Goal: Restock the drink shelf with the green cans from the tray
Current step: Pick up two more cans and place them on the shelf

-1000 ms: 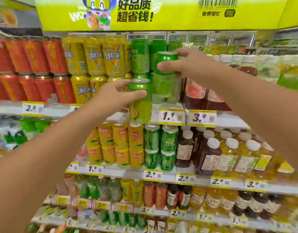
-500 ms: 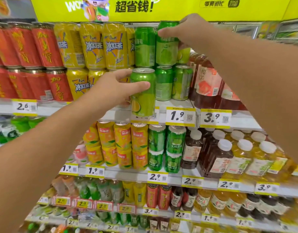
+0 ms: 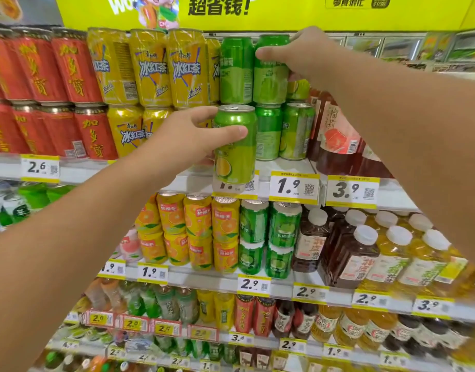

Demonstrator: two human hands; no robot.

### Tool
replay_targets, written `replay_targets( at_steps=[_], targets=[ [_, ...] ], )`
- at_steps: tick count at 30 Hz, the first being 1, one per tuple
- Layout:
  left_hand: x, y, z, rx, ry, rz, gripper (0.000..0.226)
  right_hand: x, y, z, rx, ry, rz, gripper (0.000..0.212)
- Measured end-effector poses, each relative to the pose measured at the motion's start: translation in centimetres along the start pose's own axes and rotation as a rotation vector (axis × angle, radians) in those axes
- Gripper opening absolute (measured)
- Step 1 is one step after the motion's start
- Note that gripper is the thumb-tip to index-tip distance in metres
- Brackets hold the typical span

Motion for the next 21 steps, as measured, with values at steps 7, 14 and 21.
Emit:
replay_targets(
  at_steps=[7,14,21],
  targets=[
    [0.2,0.0,0.2,-0.003,0.028,-0.004,0.076,-0.2,-0.1,0.6,-0.087,-0.015,-0.005,0.09],
    [0.0,0.0,0.1,0.009,0.02,-0.027,0.054,-3.6,-1.2,-0.2,-0.122,0.02,0.047,0.051],
    [-0.6,0.1,0.0,0.031,0.024,-0.029,0.054,-12.2,-0.9,-0.2,0.129,-0.077,-0.011,0.05]
  ],
)
Point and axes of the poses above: each hand's wrist, its own x-axis towards the middle knuckle, its own z-axis out of the palm, y = z × x, the point moved 1 cm from there along x, towards the middle knuckle, and after that the axes turned 14 degrees about -z, right-handed, at the moved point
